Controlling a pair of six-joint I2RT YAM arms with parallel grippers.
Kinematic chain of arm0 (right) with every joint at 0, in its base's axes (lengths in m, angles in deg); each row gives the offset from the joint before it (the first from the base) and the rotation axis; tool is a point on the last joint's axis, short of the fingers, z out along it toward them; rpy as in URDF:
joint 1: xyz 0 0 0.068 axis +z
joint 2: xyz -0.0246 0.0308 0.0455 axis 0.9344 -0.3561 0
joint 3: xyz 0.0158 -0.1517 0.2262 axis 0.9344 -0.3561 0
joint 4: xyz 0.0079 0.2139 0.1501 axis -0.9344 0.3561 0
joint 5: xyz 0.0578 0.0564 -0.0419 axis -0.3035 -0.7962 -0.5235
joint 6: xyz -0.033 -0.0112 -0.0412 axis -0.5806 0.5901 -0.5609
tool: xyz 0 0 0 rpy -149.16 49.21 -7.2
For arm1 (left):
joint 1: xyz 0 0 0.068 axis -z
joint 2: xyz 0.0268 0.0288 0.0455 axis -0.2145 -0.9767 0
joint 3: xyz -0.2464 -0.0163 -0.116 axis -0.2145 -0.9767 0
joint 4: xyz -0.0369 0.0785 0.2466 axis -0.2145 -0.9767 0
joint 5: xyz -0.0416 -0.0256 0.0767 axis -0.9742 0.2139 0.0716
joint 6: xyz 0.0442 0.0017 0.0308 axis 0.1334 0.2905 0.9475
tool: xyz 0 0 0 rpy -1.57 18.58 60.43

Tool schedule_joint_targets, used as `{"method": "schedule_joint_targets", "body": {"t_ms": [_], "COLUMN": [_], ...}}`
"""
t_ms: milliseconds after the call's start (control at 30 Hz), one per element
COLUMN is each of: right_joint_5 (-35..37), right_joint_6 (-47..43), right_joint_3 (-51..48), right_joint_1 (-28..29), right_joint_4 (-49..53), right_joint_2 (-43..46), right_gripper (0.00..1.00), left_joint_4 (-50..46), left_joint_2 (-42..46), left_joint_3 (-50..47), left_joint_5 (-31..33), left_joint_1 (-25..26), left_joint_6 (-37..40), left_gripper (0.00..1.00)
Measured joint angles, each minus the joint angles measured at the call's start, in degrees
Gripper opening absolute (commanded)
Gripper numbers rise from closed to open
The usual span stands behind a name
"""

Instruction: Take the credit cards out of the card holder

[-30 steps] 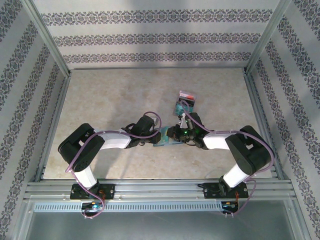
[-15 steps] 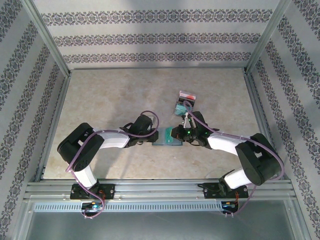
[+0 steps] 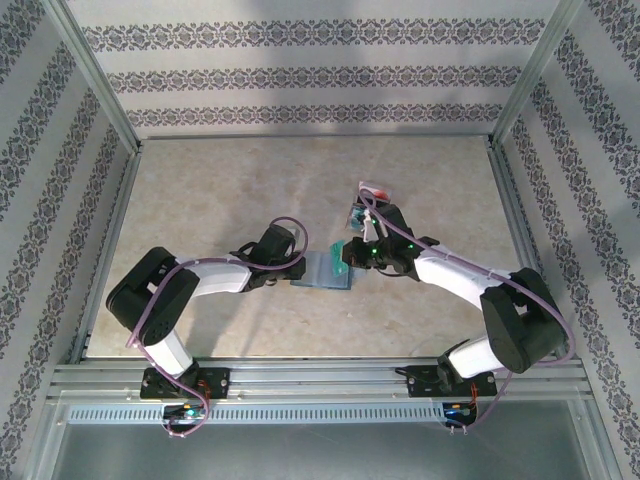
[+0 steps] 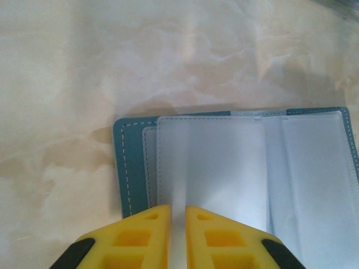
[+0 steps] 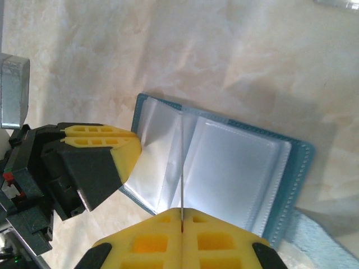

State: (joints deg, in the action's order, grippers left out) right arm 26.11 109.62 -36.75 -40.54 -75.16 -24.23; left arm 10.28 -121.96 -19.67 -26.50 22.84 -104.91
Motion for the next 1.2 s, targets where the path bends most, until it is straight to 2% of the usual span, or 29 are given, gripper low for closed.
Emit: {"method": "schedule_joint_targets", "body": {"t_ms": [167, 367, 400, 500, 800, 1200], "right_joint_5": [3.45, 6.71, 7.08, 8.9, 13.05, 13.25], "right_joint_6": [-6.56, -13.9, -15.23, -19.39, -31.56, -43.47], "right_joint_3": [6.58, 13.57, 14.62, 18.4, 28.63, 32.76], "right_joint_1": [-0.02, -1.99, -2.4, -3.04, -4.63, -8.74], "right_joint_4": [7.39, 14.21, 15.34, 19.06, 26.84, 29.79], "right_joint_2": [-0.02, -1.03, -1.55, -3.91, -11.3, -15.32], "right_gripper": [0.05, 0.04, 0.03, 0.02, 0.02, 0.02], "left_joint_4": [-2.97, -5.81, -6.29, -8.0, -12.31, -15.19], "left_joint_2": [2.21, 7.74, 8.72, 11.8, 21.62, 27.5], "left_joint_3": [0.0, 0.0, 0.0, 0.0, -0.79, -3.52], "left_joint_5": [1.09, 2.27, 2.6, 3.89, 10.56, 17.84], "left_joint_1": [-0.11, -0.11, -0.11, -0.11, -0.13, -0.81], "left_joint_6": [1.49, 2.91, 3.13, 3.78, 4.28, 5.35], "left_gripper": [0.3, 0.57, 0.64, 0.99, 0.99, 0.99]}}
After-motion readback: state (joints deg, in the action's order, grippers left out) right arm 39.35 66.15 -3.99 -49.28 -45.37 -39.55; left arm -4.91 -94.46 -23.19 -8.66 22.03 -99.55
